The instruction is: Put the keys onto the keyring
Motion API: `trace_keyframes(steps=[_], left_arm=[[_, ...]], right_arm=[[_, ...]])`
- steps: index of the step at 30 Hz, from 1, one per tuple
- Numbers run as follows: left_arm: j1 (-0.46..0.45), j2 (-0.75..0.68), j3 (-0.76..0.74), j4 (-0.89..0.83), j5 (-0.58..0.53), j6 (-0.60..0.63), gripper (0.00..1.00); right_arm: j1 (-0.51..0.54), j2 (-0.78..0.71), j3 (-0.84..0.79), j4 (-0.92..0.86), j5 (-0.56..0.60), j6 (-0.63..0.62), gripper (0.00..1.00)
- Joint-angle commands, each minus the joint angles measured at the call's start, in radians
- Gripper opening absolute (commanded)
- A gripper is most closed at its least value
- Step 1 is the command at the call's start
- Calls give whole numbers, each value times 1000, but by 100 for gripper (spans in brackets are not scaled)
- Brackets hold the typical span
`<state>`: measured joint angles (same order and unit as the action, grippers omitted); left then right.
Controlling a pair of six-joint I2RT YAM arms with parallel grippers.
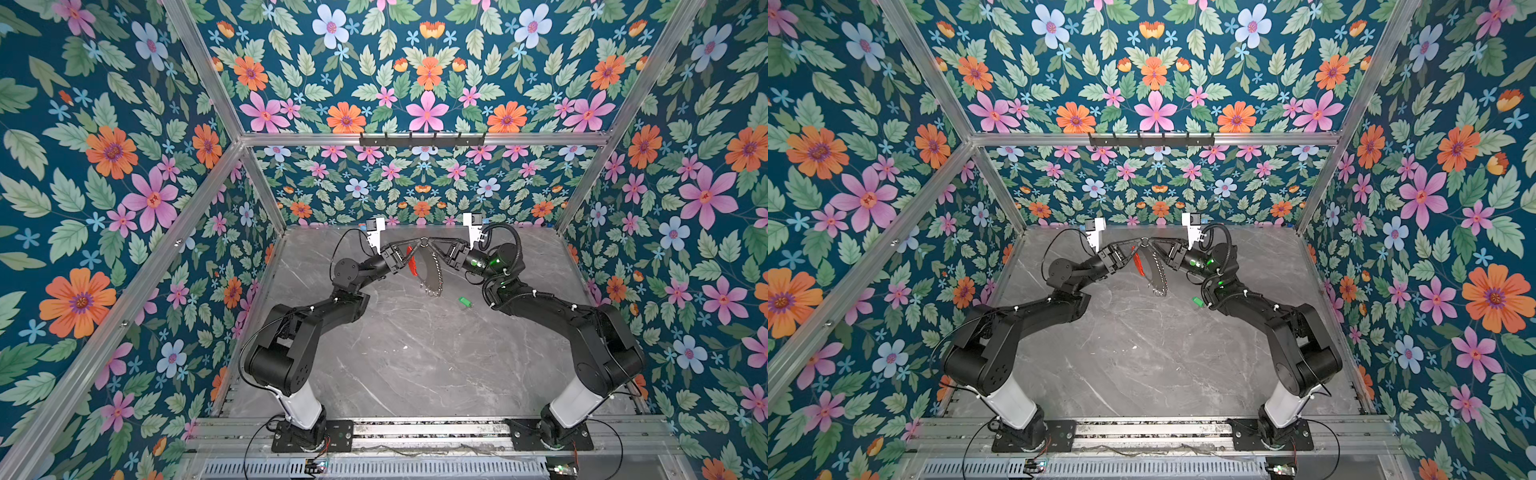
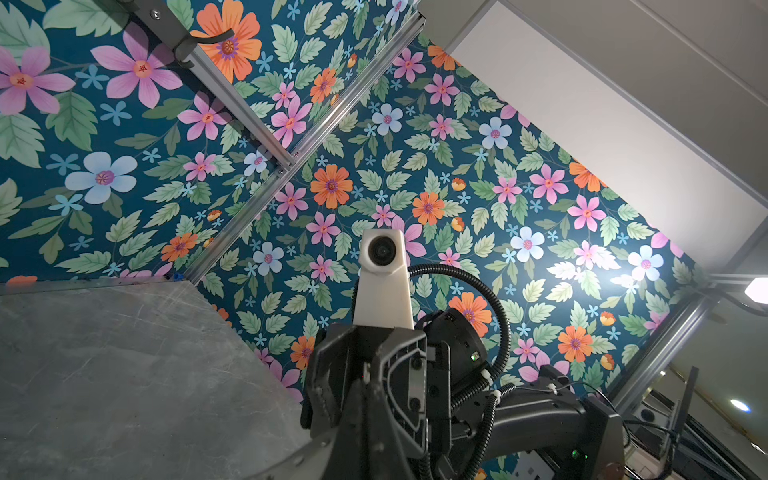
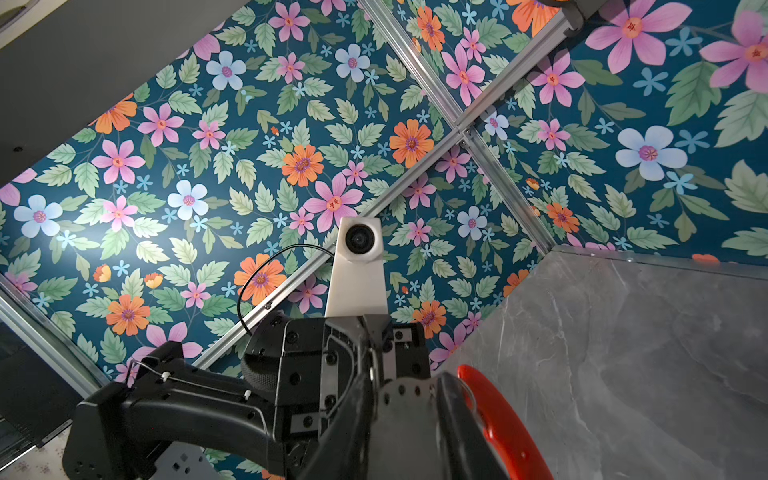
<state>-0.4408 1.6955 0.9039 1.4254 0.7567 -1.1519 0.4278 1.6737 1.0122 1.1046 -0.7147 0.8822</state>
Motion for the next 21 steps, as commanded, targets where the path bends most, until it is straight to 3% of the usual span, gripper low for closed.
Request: trace_keyframes(steps=[1,6,13,17,21], left_arm=[[1,-5,7,71,7,-11,0],[1,0,13,72,10,-14,0],[1,8,15,72,11,-14,0],[1,7,10,72,9,-14,0],[1,10,7,75,-3,-19,0]], right_arm=[[0,-5,3,52,-22,17,27],[2,12,18,64,-38,32,14],[8,27,37,69,-48,38,12],[11,32,43,76,-49,46,0],[11,25,33,84,-46,48,0]])
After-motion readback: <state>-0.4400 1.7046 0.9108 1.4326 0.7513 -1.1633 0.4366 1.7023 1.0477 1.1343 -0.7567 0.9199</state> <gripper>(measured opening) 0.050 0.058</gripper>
